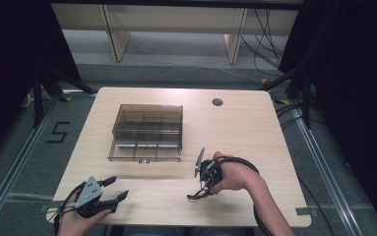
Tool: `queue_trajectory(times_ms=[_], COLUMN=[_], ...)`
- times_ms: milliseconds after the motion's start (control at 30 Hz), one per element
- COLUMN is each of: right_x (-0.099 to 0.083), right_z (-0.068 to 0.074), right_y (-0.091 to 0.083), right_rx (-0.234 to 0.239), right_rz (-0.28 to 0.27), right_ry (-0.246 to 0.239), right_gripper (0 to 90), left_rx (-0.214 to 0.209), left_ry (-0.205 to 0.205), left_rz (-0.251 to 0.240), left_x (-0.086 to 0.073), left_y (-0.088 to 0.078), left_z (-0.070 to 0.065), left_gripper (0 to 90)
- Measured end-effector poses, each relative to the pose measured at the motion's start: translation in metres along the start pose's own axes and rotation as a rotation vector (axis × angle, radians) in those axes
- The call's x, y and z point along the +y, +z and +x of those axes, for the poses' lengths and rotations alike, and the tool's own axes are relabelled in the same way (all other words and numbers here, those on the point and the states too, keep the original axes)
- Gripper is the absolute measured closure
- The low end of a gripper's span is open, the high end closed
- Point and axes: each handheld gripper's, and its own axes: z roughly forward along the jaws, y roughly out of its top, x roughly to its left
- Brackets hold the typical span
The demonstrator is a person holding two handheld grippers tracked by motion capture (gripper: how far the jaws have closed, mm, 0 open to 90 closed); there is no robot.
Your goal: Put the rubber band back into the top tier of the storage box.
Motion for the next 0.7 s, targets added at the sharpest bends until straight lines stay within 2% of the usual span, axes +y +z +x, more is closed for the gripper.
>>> queue_trajectory(times_ms=[67,167,200,233,267,333,367,400,433,500,533,567,600,633,667,700], right_x=[0.002,0.004,0.005,0.006,0.006,0.008,0.008,0.009,0.009,0.010,0.010,0.011,0.011,0.011,0.012,0.012], right_z=[0.000,0.001,0.000,-0.001,0.000,-0.002,-0.002,0.001,0.001,-0.001,-0.001,-0.003,0.000,-0.001,0.001,0.001], right_y=[0.002,0.003,0.004,0.005,0.006,0.008,0.008,0.008,0.009,0.010,0.010,0.011,0.010,0.011,0.011,0.011], right_rx=[0.005,0.011,0.012,0.009,0.013,0.014,0.014,0.017,0.019,0.020,0.020,0.019,0.019,0.024,0.022,0.025], right_rz=[0.006,0.007,0.007,0.003,0.014,0.009,0.009,0.020,0.022,0.004,0.004,-0.002,0.018,0.013,0.024,0.023], right_ry=[-0.007,0.013,0.007,-0.015,0.010,-0.019,-0.019,0.011,0.014,-0.021,-0.021,-0.049,0.000,-0.016,0.005,0.001], right_gripper=[71.2,71.3,71.3,71.3,71.3,71.4,71.4,71.6,71.6,71.9,71.9,72.2,72.4,72.6,72.8,72.9], left_rx=[0.001,0.000,0.000,0.000,0.000,0.000,0.000,0.000,-0.002,-0.003,-0.003,-0.004,-0.003,-0.002,-0.002,-0.001], left_ry=[0.002,-0.006,0.005,-0.001,0.000,0.003,0.004,0.001,-0.009,-0.001,-0.001,-0.007,-0.013,0.000,0.006,0.001], left_rz=[0.002,-0.006,-0.004,-0.005,-0.006,-0.007,-0.001,-0.006,-0.004,-0.005,-0.005,-0.006,-0.010,-0.010,-0.010,-0.010], left_x=[0.000,-0.001,0.000,-0.001,-0.001,0.000,0.000,-0.001,-0.001,-0.001,-0.001,-0.001,-0.001,-0.001,-0.001,-0.001], left_y=[0.000,0.001,0.000,0.001,0.000,0.000,0.000,0.000,0.001,0.001,0.001,0.001,0.001,0.001,0.001,0.001], left_z=[0.000,0.000,0.000,0.000,0.000,0.000,0.000,0.000,0.000,0.000,0.000,-0.001,-0.001,0.000,0.000,0.000], left_gripper=[34.0,34.1,34.1,34.1,34.2,34.3,34.3,34.3,34.3,34.3,34.3,34.3,34.3,34.3,34.3,34.3])
